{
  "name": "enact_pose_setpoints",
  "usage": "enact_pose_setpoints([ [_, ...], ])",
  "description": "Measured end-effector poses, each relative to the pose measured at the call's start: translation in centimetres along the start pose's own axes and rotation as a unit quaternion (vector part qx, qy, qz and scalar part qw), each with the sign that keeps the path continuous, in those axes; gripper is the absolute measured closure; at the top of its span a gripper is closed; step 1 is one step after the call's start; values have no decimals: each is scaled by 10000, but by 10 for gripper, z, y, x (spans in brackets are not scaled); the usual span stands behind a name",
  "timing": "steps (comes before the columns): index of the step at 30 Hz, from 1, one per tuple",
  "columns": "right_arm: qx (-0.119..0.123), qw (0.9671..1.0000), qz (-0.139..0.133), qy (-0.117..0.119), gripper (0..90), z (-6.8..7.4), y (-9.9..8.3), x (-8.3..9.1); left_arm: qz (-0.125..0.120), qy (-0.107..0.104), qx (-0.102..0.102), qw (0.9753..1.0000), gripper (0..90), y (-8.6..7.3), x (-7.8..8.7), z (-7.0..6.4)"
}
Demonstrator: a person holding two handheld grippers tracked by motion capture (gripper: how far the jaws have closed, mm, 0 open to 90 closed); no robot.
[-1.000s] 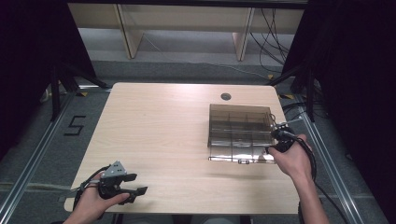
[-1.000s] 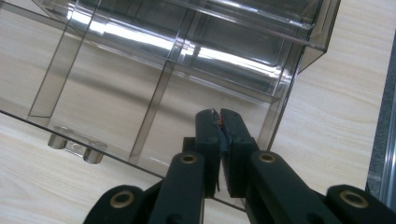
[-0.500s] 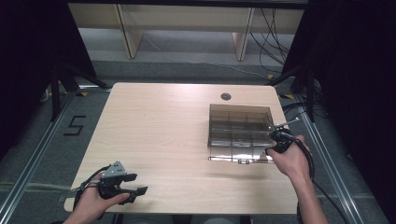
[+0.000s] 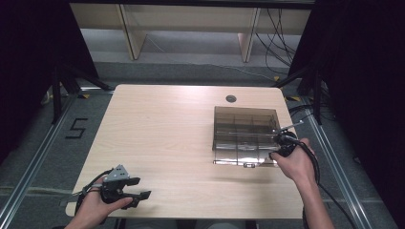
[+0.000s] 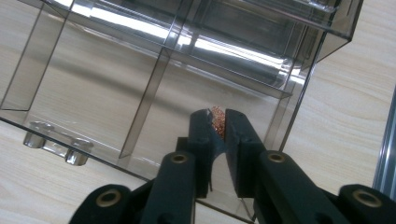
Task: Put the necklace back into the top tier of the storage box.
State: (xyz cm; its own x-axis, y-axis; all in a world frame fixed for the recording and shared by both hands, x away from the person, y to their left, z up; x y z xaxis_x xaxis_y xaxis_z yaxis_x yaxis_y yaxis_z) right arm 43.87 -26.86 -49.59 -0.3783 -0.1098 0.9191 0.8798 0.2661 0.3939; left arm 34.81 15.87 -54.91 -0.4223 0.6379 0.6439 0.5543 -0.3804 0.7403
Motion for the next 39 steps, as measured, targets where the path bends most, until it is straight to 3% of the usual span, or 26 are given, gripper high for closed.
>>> enact_pose_setpoints([
  [1,102,9999,-62,-31,806,-2,1,-1,9,6,-1,10000,306,0,0,0],
  [2,-32,10000,-13,8,804,1,1,2,9,6,-1,10000,305,0,0,0],
  [9,-1,10000,-22,10,769,1,0,8,15,2,-10,10000,306,0,0,0],
  [13,-16,10000,-43,8,741,1,-1,12,-43,-20,140,9999,306,0,-1,-2],
  [15,76,9999,-90,-2,705,-1,-2,14,-6,19,59,10000,306,0,0,0],
  [16,-139,9999,-27,61,698,2,-4,16,-23,11,1,10000,306,1,0,0],
  [18,-18,10000,-65,15,684,-1,-4,20,-32,8,7,10000,306,1,0,0],
  [21,-69,9999,-102,21,669,-3,-6,24,-32,6,1,10000,306,1,0,0],
  [25,-156,9998,-118,15,639,-10,-11,32,12,21,-57,10000,306,0,1,1],
  [27,-245,9995,-169,-48,628,-21,-17,36,-36,6,9,10000,306,1,0,0],
  [32,-436,9988,-213,-65,623,-36,-25,35,2,4,92,10000,306,0,0,-1],
  [33,-413,9990,-195,-32,621,-42,-29,35,-8,10,-17,10000,306,0,0,0],
  [39,-591,9980,-206,-46,613,-55,-37,33,-1,5,-7,10000,306,0,1,0],
])
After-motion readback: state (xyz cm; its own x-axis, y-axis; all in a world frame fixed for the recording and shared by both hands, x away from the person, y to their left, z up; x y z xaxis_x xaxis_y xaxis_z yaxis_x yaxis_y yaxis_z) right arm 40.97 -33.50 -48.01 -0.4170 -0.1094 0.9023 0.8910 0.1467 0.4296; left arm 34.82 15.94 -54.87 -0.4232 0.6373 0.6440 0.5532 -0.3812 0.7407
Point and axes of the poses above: each handheld gripper's, and its own axes: x roughly backward along the jaws, y roughly out of its top, z roughly to its left, the point moved 10 cm from there along -x, roughly forward along the jaws, and after that the axes turned 1 degree about -y, right-handed, at the moved point
